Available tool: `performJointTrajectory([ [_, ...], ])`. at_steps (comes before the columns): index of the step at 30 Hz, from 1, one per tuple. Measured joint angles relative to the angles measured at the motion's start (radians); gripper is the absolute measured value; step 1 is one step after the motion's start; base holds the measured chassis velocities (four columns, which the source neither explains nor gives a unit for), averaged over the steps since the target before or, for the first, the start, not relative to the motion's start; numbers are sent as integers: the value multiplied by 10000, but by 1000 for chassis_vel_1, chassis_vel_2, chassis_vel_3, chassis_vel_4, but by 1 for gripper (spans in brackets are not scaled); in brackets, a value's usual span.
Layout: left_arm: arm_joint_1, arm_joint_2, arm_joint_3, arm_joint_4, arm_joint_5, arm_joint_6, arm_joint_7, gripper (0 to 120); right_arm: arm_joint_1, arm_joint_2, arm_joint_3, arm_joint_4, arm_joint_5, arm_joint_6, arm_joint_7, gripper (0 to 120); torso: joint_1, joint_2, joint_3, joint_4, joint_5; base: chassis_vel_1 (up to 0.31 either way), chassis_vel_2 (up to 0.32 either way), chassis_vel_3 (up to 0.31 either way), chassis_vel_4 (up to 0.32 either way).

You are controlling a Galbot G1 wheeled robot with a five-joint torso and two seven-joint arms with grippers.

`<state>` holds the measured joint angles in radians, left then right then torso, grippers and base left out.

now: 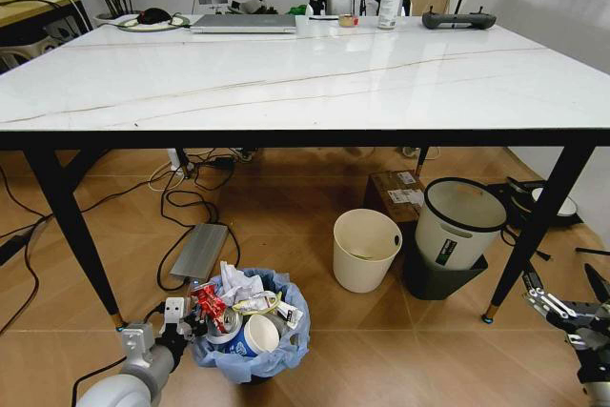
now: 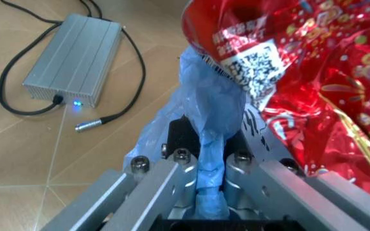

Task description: Pick up the trash bin and place the trash from the table into it.

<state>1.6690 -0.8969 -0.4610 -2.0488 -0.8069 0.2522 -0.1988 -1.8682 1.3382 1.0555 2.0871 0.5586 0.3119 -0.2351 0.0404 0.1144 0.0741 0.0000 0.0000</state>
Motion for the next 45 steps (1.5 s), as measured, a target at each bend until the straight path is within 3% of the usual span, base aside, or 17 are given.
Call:
performJointTrajectory([
  [19,-173,37,113,338,47,-357,136,0,0,0,-1,-1,0,0,0,100,-70,-672,-604,0,0,0,0,0,0],
  [45,-809,-355,619,1686,22,-1135,820,0,0,0,-1,0,0,0,0,100,-57,-616,-566,0,0,0,0,0,0],
])
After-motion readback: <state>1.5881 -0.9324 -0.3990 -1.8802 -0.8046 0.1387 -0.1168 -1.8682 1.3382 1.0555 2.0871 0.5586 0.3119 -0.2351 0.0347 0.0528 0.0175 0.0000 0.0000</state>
